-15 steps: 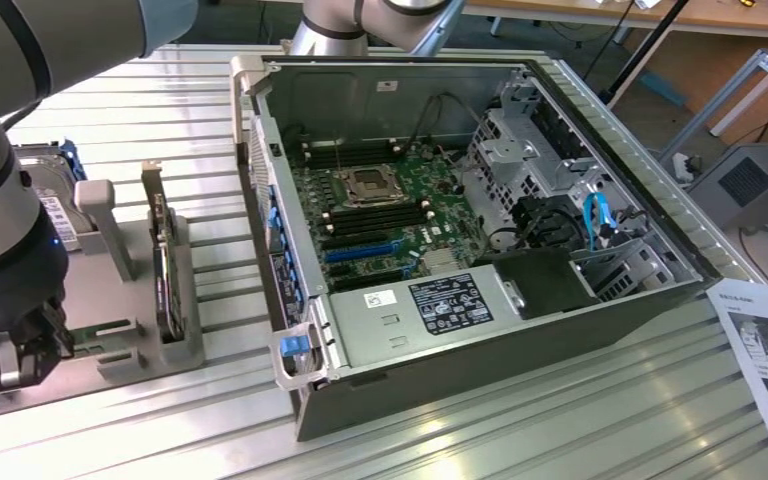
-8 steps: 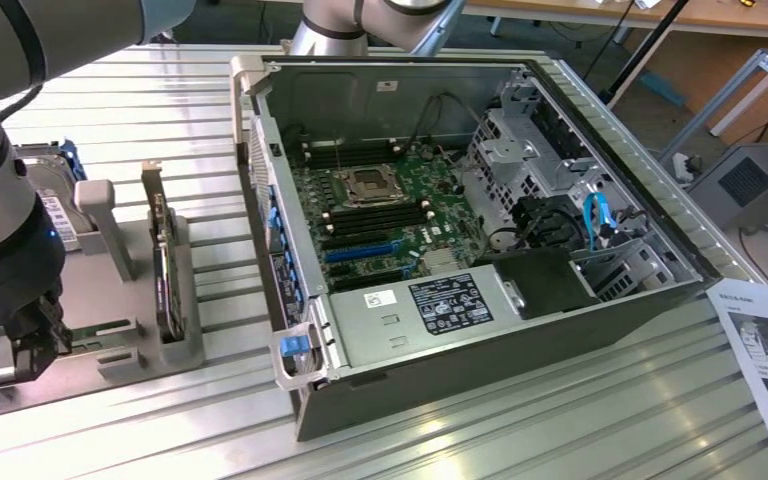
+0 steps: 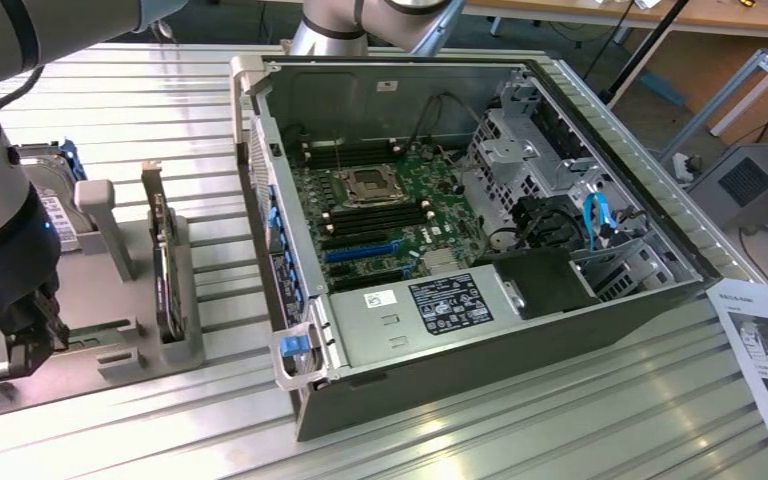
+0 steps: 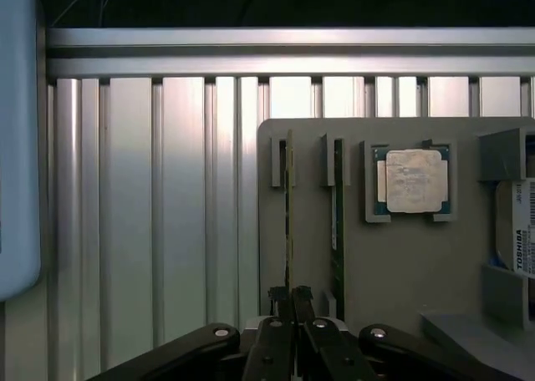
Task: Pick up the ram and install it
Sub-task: 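Pick up the ram and move it above insertion slot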
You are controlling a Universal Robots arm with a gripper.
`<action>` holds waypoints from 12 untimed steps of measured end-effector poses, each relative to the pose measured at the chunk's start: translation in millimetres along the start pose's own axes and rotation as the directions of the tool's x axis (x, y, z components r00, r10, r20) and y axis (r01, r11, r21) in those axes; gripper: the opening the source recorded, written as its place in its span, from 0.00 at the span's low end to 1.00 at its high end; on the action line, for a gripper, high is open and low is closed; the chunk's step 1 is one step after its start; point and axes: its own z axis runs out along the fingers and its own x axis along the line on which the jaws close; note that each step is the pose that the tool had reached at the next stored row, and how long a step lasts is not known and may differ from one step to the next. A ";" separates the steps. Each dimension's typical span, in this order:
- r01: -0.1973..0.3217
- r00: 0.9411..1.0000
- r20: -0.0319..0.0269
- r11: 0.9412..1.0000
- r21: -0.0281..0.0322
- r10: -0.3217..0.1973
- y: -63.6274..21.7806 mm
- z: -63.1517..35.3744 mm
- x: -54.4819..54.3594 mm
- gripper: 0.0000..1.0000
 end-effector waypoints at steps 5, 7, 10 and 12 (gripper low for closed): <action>0.000 1.000 0.000 1.000 0.000 0.000 0.3 -7.5 0.0 0.12; 0.000 1.000 0.000 1.000 0.000 0.000 0.3 -10.6 0.0 0.12; 0.000 1.000 0.000 1.000 0.000 0.000 0.4 -15.2 0.0 0.12; 0.000 1.000 0.000 1.000 0.000 0.000 0.5 -18.2 0.0 0.12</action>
